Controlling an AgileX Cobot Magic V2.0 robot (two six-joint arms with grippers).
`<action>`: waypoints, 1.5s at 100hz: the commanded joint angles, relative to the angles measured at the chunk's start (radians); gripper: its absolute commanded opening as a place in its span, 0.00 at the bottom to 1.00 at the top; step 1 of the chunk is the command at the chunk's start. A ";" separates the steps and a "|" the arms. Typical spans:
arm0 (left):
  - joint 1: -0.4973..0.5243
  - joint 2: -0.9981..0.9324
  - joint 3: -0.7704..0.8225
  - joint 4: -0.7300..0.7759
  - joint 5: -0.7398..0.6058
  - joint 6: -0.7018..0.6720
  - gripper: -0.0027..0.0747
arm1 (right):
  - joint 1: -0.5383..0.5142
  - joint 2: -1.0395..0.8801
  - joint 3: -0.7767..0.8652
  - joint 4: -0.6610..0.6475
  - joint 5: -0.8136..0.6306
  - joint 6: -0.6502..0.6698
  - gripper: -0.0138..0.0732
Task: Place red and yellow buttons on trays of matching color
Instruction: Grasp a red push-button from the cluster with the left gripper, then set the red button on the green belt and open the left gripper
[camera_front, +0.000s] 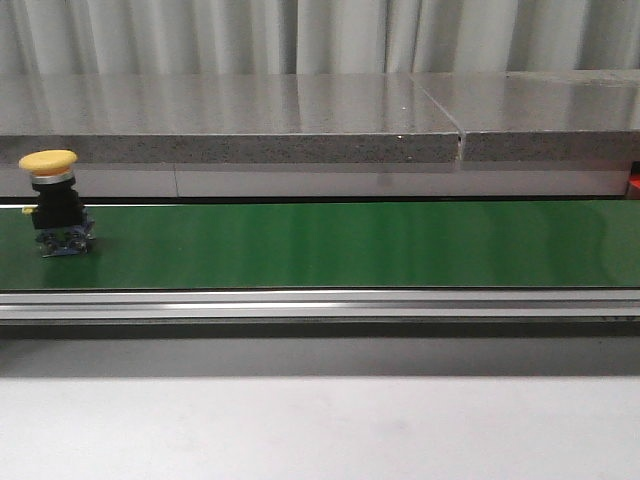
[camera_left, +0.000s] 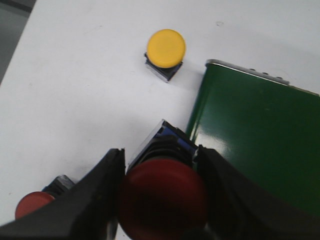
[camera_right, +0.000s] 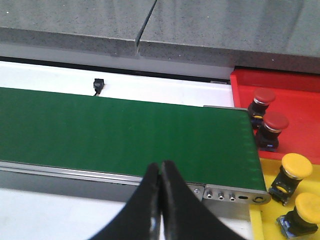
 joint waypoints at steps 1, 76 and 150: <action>-0.041 -0.046 -0.010 -0.016 -0.023 0.008 0.12 | 0.002 0.010 -0.024 0.004 -0.072 -0.007 0.08; -0.115 0.036 0.064 -0.065 -0.098 0.061 0.43 | 0.002 0.010 -0.024 0.004 -0.072 -0.007 0.08; -0.281 -0.189 0.129 -0.131 -0.285 0.194 0.51 | 0.002 0.010 -0.024 0.004 -0.072 -0.007 0.08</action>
